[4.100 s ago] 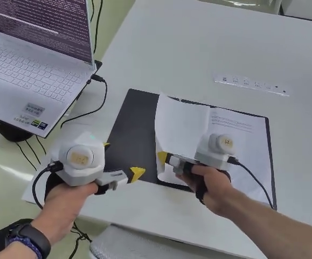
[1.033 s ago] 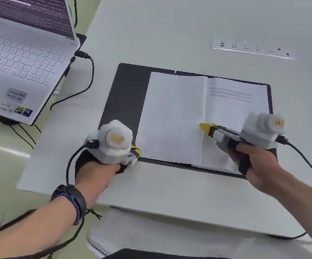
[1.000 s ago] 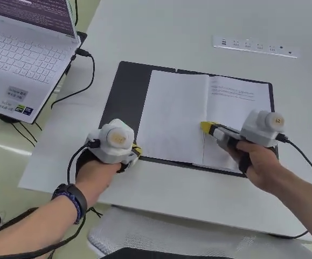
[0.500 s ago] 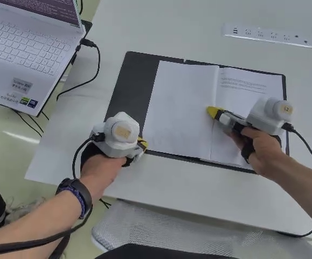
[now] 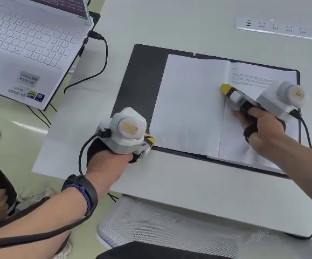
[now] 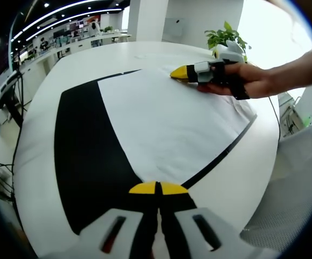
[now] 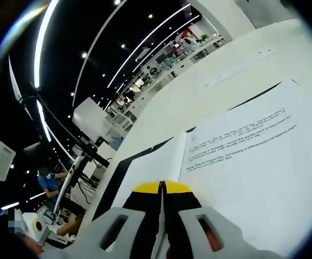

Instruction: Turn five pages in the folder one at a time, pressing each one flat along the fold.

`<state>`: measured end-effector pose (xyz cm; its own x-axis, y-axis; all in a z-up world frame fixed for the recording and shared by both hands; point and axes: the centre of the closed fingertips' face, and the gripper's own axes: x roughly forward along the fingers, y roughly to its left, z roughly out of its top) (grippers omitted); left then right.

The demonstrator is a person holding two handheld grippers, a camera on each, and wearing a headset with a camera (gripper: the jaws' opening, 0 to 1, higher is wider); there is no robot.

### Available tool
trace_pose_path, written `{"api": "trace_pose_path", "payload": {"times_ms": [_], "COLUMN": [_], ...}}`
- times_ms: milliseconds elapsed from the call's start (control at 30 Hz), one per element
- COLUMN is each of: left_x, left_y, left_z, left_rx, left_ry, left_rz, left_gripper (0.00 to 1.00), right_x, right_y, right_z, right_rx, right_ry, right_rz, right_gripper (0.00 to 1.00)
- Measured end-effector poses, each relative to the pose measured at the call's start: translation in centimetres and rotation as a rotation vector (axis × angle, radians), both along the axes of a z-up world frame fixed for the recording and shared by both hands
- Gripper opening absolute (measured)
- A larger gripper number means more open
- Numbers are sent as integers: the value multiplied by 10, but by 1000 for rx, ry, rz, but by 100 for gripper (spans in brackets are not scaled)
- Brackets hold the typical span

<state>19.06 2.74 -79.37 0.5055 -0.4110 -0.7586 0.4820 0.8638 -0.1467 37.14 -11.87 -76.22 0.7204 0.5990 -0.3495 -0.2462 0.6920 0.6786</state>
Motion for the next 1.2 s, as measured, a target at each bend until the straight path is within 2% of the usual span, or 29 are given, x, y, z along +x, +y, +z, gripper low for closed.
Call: {"api": "trace_pose_path", "payload": {"times_ms": [200, 400, 500, 533, 600, 733, 867, 1000, 1200], "left_x": [0, 0, 0, 0, 0, 1, 0, -1, -3], "left_y": [0, 0, 0, 0, 0, 0, 0, -1, -2], "left_z": [0, -1, -1, -1, 0, 0, 0, 2, 5], "left_rx": [-6, -5, -1, -1, -7, -8, -14, -14, -14], "left_ry": [6, 5, 3, 4, 9, 11, 13, 15, 13], "left_rz": [7, 19, 16, 14, 16, 26, 37, 33, 32], "left_gripper": [0, 0, 0, 0, 0, 0, 0, 0, 0], "right_x": [13, 26, 34, 38, 56, 73, 85, 82, 58], "right_y": [1, 2, 0, -1, -7, -7, -5, -7, 0], "right_z": [5, 8, 10, 11, 2, 0, -4, -5, -4], "right_rx": [-7, -40, -10, 9, 6, -18, -52, -46, -106], "right_ry": [-28, -61, -53, -50, -56, -60, -55, -59, -85], "right_rz": [-41, -66, -98, -109, -128, -141, -121, -119, -15], "right_gripper": [0, 0, 0, 0, 0, 0, 0, 0, 0]}}
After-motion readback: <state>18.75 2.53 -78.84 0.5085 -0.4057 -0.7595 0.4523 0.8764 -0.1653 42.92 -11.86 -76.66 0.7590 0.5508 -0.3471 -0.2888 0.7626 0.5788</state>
